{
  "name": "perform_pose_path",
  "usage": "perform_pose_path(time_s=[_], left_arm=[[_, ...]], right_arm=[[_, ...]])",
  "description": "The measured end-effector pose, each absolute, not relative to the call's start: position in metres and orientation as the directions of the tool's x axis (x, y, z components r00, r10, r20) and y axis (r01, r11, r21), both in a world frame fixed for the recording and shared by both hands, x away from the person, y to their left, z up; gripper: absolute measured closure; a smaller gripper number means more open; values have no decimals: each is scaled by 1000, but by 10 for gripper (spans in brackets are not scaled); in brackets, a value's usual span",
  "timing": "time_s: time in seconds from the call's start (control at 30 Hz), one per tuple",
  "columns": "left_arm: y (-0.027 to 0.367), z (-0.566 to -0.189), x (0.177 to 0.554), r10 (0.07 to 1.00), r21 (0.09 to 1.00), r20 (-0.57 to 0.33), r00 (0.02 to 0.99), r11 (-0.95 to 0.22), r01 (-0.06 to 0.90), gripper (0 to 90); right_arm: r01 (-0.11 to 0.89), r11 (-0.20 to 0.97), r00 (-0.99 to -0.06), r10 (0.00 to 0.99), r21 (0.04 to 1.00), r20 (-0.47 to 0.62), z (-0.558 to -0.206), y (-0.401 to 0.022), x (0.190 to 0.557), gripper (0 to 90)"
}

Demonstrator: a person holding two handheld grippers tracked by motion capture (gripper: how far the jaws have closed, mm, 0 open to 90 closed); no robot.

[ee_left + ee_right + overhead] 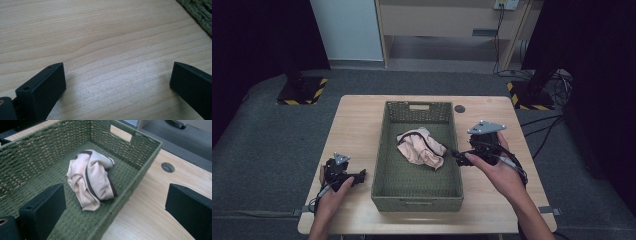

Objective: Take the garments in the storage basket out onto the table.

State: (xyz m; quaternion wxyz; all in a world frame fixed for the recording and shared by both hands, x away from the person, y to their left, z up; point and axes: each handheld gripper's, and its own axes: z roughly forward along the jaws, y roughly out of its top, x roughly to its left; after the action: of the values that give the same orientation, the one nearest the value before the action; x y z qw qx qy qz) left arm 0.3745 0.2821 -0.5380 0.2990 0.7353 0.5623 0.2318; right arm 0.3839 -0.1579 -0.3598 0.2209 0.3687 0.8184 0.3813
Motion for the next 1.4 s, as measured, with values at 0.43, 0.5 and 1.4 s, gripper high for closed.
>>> perform_pose_path(time_s=[0.43,0.5,1.4], left_arm=[[282,-538,375,966,700,5,260,-189,688,0],[282,-538,375,966,700,4,260,-189,688,0],[282,-538,375,966,700,4,260,-188,688,0]], right_arm=[[424,478,-670,737,769,-88,-361,-121,406,30],[426,481,-671,736,767,-89,-361,-117,408,28],[451,494,-682,728,743,-70,-376,-73,441,27]])
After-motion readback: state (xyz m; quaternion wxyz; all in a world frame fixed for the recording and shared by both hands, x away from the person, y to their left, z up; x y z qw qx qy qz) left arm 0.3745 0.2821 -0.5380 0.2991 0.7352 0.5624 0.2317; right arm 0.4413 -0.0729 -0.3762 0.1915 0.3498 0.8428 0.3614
